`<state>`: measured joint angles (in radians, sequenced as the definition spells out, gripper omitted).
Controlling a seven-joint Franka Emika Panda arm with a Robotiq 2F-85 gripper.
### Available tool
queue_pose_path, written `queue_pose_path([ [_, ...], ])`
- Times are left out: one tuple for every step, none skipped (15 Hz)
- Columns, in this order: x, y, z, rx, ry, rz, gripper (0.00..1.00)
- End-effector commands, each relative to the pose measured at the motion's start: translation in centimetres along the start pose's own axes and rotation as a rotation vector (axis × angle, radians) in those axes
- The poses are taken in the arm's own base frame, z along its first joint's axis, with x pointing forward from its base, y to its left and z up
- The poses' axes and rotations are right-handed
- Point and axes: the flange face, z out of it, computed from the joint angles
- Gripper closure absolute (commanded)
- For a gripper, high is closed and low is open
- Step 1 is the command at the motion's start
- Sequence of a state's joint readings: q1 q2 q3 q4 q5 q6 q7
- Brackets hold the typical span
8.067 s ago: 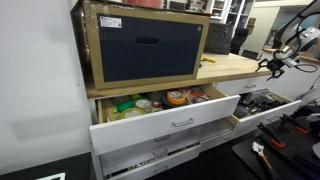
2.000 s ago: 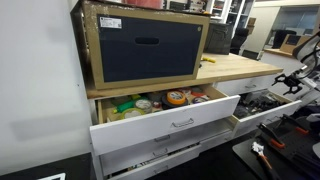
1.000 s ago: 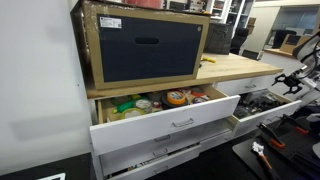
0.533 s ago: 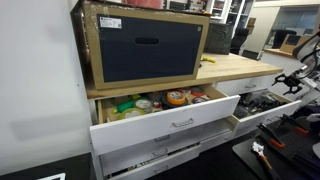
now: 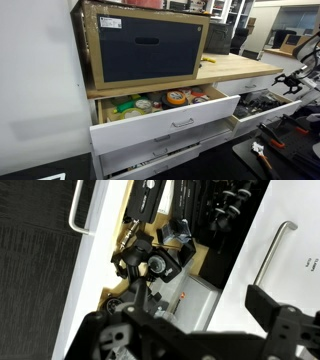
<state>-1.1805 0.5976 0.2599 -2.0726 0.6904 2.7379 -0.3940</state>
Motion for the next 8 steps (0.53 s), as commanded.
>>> queue_pose_path([
  [0.08, -0.09, -0.04, 0.0, -0.001, 0.0, 0.0],
  [0.08, -0.09, -0.04, 0.0, -0.001, 0.0, 0.0],
  [0.08, -0.09, -0.04, 0.0, -0.001, 0.0, 0.0],
  [0.08, -0.09, -0.04, 0.0, -0.001, 0.0, 0.0],
  [0.08, -0.09, -0.04, 0.0, -0.001, 0.0, 0.0],
  [0.12, -0.09, -0.01, 0.005, -0.004, -0.012, 0.0],
  [0.15, -0.09, 0.01, 0.0, 0.003, -0.008, 0.0],
  [0.26, -0.14, 0.11, -0.004, 0.005, -0.004, 0.0],
])
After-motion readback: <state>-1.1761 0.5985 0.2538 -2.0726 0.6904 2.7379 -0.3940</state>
